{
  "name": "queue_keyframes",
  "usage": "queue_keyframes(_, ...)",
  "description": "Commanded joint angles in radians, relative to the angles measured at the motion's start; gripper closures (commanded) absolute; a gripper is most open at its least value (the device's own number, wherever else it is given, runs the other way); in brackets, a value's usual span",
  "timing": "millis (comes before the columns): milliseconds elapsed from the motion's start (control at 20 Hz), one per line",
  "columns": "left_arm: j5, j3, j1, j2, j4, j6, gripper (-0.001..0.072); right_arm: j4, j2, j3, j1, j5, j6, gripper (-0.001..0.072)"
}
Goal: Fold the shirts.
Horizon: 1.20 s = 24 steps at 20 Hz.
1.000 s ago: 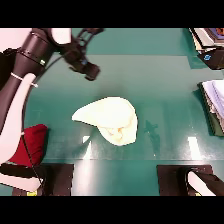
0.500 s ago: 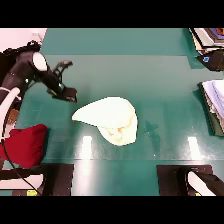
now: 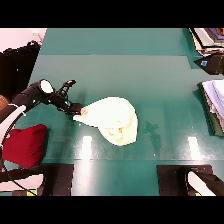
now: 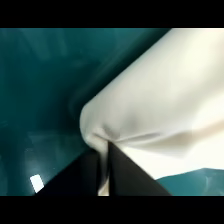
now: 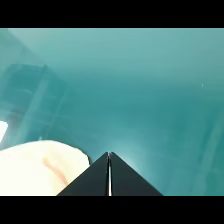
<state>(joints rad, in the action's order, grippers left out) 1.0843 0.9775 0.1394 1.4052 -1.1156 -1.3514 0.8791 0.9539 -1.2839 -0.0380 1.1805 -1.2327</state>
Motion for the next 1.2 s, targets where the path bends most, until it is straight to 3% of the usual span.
queue_keyframes(0,0.0,0.01,-0.001,-0.009,0.024,-0.006,0.0683,0.039,0.0,0.04,0.001,0.072,-0.002,0.0695)
queue_keyframes(150,-0.004,0.068,-0.001,-0.071,0.023,-0.005,0.0683,0.037,0.0,0.218,0.002,0.131,-0.002,0.0693)
queue_keyframes(200,-0.003,0.09,-0.001,-0.094,0.022,-0.002,0.0683,0.037,0.001,0.304,0.013,0.125,-0.002,0.0592)
queue_keyframes(250,-0.001,0.109,-0.001,-0.108,0.022,-0.002,0.0683,0.034,0.001,0.396,0.035,0.101,-0.002,0.0307)
queue_keyframes(300,-0.002,0.122,-0.001,-0.12,0.024,-0.003,0.0683,0.018,0.001,0.482,0.068,0.069,-0.002,0.0151)
queue_keyframes(450,-0.002,0.129,-0.001,-0.126,0.023,-0.003,0.0683,-0.105,0.061,0.67,0.224,-0.039,0.002,0.0148)
queue_keyframes(600,-0.002,0.129,-0.001,-0.126,0.023,-0.003,0.0683,-0.226,0.185,0.7,0.404,-0.168,0.049,0.0148)
queue_keyframes(750,0.0,0.129,-0.001,-0.126,0.023,-0.003,0.0683,-0.24,0.312,0.621,0.525,-0.245,0.057,0.0162)
queue_keyframes(800,0.001,0.129,-0.001,-0.126,0.023,-0.003,0.0683,-0.234,0.351,0.581,0.542,-0.248,0.058,0.0205)
queue_keyframes(900,0.005,0.129,-0.001,-0.127,0.023,-0.003,0.0683,-0.204,0.405,0.505,0.549,-0.234,0.061,0.0577)
queue_keyframes(950,0.006,0.131,-0.001,-0.129,0.023,-0.008,0.0684,-0.169,0.42,0.464,0.545,-0.219,0.06,0.0696)
queue_keyframes(1150,0.001,0.229,-0.001,-0.249,-0.068,-0.037,0.0684,-0.013,0.328,0.295,0.443,-0.103,0.007,0.0697)
